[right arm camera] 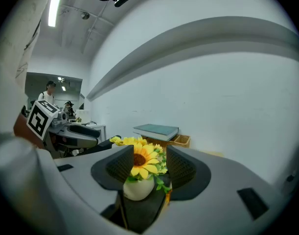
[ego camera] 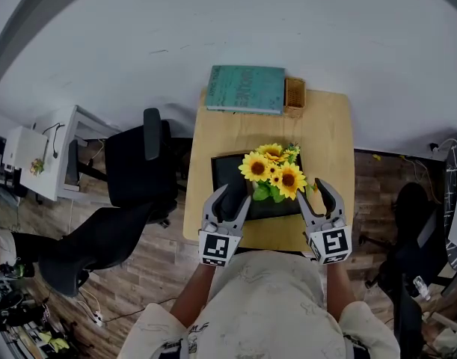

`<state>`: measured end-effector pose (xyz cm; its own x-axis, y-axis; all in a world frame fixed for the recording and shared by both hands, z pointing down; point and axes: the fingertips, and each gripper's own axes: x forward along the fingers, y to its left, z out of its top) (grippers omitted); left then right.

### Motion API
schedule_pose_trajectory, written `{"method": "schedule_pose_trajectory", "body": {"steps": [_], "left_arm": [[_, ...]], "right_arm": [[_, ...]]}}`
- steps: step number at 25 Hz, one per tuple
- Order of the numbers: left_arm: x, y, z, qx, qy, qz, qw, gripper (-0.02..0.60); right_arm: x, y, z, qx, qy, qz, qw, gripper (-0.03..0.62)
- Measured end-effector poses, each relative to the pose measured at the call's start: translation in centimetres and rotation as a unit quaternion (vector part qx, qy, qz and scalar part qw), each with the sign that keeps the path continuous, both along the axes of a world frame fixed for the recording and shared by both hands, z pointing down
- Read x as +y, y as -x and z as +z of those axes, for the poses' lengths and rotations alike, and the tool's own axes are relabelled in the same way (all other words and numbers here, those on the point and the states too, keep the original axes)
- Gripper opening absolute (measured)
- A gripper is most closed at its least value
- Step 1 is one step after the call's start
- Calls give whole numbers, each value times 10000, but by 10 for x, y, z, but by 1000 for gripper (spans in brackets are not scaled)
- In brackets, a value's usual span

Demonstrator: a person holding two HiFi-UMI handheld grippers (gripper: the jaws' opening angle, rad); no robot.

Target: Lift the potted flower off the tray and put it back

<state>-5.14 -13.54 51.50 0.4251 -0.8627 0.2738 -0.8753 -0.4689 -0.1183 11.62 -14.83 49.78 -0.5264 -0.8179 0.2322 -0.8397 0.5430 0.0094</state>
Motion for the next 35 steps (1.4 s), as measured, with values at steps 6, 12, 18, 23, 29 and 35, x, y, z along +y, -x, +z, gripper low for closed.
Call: {"method": "schedule_pose_trajectory", "body": {"steps": [6,12,18,23,29,35], "left_arm": [[16,-5,26,-22,291,56,9996,207],[27,-9,45,-67,495,121,9987,207],[32,-8,56,-102,635,121,9979,207],[32,-9,61,-110,708,166,9973,209],[24,-6,73,-392,812,259,9956,219],[17,-13,87,-702,979,792,9895,230]], "right_arm": [[19,8,33,96,418,-169,9989,210],[33,13,68,256,823,-350,9957,215],[37,15,80,291,980,-430,9938,218],[34,16,84,330,1013,-481,9931,218],[30,25,94,529,1071,-683,9905,234],[22,35,102,659,1131,-887,9874,255]]}}
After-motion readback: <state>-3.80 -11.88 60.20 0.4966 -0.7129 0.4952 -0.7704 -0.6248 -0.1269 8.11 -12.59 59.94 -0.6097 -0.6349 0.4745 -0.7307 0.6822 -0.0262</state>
